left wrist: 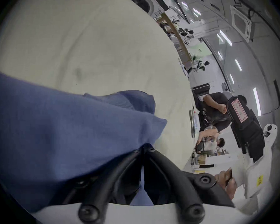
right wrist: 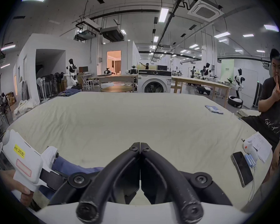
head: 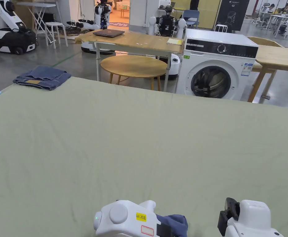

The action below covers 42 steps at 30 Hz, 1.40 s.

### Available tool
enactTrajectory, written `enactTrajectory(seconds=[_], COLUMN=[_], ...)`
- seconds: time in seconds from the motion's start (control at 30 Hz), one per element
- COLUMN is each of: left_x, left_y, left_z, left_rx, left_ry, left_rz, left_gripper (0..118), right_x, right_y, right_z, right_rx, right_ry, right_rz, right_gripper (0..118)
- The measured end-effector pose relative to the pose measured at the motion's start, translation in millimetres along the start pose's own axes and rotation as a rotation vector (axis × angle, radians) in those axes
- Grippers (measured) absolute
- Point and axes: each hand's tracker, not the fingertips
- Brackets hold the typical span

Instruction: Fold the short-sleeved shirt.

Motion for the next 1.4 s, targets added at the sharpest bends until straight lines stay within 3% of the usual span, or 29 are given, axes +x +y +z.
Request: enactTrajectory(seconds=[0.1, 0.17, 0.33, 0.5, 0.57, 0.8, 1.0, 1.1, 1.27, 1.4], left_x=[10.3, 23.1, 36.8, 41.1, 39.5, 42.3, 49.4, 46.8, 35.1, 24.6], left_y=[3.4, 3.0, -0.5, -17.7, -26.3, -44.6, -42.4, -42.2, -45.0, -51.0], left_z=[18.0, 34.4, 89.5, 122.0, 130.0, 141.3, 145.7, 150.6, 159.9, 165.0], left_rx=[-0.005, 0.055, 0.332, 0.677, 0.790, 1.085, 1.103, 1.061, 1.015, 0.996], left_ry=[0.007, 0.068, 0.202, 0.486, 0.529, 0.640, 0.680, 0.669, 0.654, 0.673], left_rz=[-0.001, -0.111, -0.308, -0.525, -0.587, -0.676, -0.659, -0.637, -0.588, -0.563], left_gripper=[0, 0, 0, 0, 0, 0, 0, 0, 0, 0], right_x=[-0.8, -2.2, -7.6, -15.6, -19.6, -31.2, -30.6, -31.9, -56.2, -75.3], right_y=[2.0, 5.3, 16.3, 28.6, 32.8, 45.1, 55.7, 42.8, -1.3, -34.2], right_z=[-0.5, -0.4, -5.2, -6.3, -6.6, -1.9, 5.4, 16.5, 18.5, -4.6], right_rx=[0.005, 0.023, 0.058, 0.105, 0.125, 0.222, 0.251, 0.141, -0.136, -0.296], right_ry=[0.000, -0.006, -0.006, 0.000, 0.004, 0.001, -0.002, 0.060, 0.218, 0.254], right_rz=[-0.012, -0.012, 0.001, -0.006, -0.005, -0.025, -0.026, -0.018, 0.072, 0.123], right_gripper=[0, 0, 0, 0, 0, 0, 0, 0, 0, 0])
